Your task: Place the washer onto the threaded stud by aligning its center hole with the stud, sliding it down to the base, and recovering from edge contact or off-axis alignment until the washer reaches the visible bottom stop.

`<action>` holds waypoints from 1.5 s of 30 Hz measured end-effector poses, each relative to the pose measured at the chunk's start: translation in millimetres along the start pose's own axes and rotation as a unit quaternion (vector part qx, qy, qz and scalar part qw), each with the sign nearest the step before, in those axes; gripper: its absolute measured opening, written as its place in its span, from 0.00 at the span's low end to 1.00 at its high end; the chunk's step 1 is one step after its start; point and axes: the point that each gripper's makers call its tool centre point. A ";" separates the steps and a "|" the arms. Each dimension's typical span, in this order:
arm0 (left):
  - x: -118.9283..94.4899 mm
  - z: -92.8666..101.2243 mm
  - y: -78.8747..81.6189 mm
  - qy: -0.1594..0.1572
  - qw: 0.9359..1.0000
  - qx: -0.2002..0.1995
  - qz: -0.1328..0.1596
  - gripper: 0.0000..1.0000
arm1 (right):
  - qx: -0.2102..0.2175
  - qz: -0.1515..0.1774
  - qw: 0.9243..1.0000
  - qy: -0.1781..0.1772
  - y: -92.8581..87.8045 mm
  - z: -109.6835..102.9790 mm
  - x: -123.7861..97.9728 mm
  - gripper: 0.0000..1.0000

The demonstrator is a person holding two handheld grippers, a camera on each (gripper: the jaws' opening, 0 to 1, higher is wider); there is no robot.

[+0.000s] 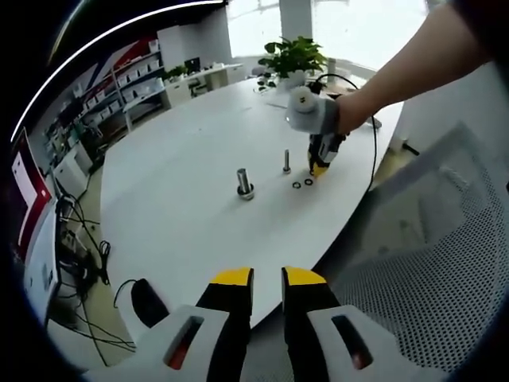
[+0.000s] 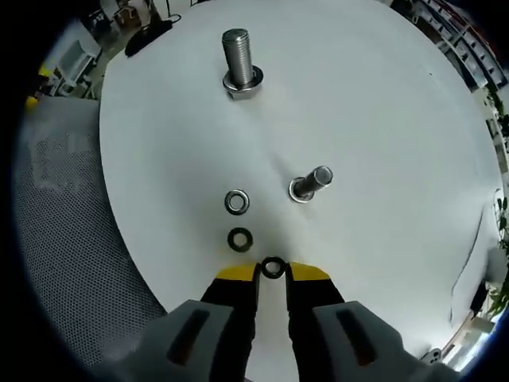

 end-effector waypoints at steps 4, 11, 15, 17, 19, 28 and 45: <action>0.0 0.2 -0.3 0.001 1.000 0.003 0.000 0.12 | -0.004 -0.012 1.000 -0.027 1.3 -2.8 -0.5 0.16; -1.8 -0.4 2.7 0.002 1.000 0.000 0.007 0.12 | 0.033 0.015 0.999 -0.020 -0.1 -2.3 -2.6 0.16; -1.6 -1.0 2.8 0.002 1.000 -0.001 0.007 0.12 | 0.042 0.050 0.998 -0.012 -1.0 -0.5 -3.0 0.16; -1.5 -1.0 2.7 0.002 1.000 -0.001 0.007 0.12 | 0.042 0.065 0.997 -0.006 -1.9 -0.7 -3.4 0.16; -1.4 -1.1 2.7 0.002 1.000 -0.001 0.007 0.12 | 0.044 0.076 0.996 -0.006 -2.1 -1.0 -4.1 0.16; 0.0 2.2 0.6 -0.004 1.000 0.004 0.000 0.12 | 0.063 0.137 0.988 -0.018 -0.2 -2.2 -7.6 0.15; 0.1 1.8 0.7 -0.005 1.000 0.004 0.001 0.12 | 0.044 0.105 0.993 -0.015 6.3 -3.7 -9.2 0.14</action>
Point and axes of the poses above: the point that each gripper's makers call its tool centre point, and the gripper's own axes: x roughly forward along the fingers, z roughly to its right, y roughly out of its top, and after that the axes turned 5 degrees about -z, right-handed
